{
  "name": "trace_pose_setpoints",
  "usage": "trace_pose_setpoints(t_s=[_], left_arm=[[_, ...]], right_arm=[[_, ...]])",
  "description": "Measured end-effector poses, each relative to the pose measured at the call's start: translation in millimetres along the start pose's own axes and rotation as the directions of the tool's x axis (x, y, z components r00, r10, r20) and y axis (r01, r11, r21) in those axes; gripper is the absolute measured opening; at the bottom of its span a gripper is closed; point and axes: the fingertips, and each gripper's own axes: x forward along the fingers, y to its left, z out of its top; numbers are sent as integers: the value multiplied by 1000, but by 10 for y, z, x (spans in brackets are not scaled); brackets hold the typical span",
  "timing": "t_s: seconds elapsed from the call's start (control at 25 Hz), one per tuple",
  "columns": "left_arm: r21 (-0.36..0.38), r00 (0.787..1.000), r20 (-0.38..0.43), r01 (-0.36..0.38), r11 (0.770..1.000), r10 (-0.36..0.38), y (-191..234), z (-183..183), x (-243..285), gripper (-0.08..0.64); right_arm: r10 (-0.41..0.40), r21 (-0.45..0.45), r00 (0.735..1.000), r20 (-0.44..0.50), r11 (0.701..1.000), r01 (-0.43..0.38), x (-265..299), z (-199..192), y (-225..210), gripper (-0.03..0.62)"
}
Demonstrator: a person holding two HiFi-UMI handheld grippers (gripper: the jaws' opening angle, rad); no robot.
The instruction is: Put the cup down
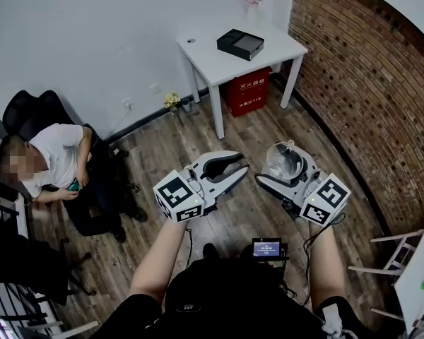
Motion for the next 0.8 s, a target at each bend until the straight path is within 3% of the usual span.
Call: trace_pose_setpoints(t_s=[0.8], left_arm=[[23, 999, -31, -20, 1000, 21, -171, -138, 678, 98]], right_arm=[[1, 11, 1000, -7, 1000, -1, -581, -36, -416, 405]])
